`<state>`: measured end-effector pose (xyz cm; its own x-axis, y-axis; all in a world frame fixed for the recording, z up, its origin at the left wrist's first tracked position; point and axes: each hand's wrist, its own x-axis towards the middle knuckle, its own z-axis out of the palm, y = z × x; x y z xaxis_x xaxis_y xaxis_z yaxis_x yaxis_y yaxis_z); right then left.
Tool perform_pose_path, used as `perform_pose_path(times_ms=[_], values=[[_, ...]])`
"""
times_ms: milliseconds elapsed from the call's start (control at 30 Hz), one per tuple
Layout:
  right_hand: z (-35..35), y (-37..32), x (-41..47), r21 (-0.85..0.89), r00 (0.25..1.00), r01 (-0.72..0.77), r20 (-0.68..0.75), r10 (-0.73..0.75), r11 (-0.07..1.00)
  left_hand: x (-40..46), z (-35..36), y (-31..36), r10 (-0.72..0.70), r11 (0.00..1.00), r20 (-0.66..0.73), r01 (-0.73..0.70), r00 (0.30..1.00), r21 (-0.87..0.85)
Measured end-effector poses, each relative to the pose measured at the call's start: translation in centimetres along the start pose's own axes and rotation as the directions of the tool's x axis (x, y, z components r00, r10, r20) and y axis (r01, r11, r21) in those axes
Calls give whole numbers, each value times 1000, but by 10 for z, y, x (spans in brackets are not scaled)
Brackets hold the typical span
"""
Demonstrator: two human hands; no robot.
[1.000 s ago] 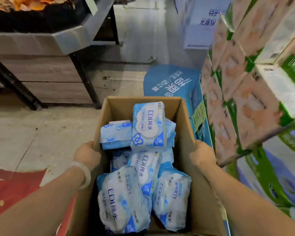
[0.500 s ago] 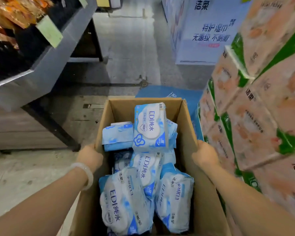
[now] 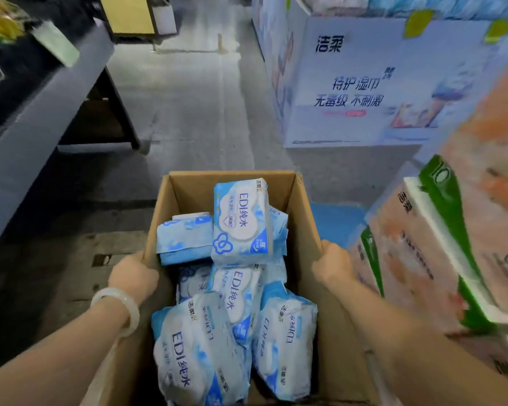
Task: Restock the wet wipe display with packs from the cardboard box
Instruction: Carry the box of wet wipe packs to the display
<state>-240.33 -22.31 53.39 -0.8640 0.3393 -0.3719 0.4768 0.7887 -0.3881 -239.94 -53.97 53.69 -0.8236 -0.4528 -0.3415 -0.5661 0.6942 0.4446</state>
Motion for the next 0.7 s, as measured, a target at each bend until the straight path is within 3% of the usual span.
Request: perform_pose_path(times_ms=[233,400,700], values=[[-50,-61,177,-17,1000,-15,-22,15,1000,164,18,143,80,996,49,-81,996,19],[-83,-87,282,110,971,-216,-78,225,970,273,31,267,202,966,132,-219,971,135],[-159,-76,455,339,913,-340,-104,395,877,410,105,497,318,902,270,-378,909,209]])
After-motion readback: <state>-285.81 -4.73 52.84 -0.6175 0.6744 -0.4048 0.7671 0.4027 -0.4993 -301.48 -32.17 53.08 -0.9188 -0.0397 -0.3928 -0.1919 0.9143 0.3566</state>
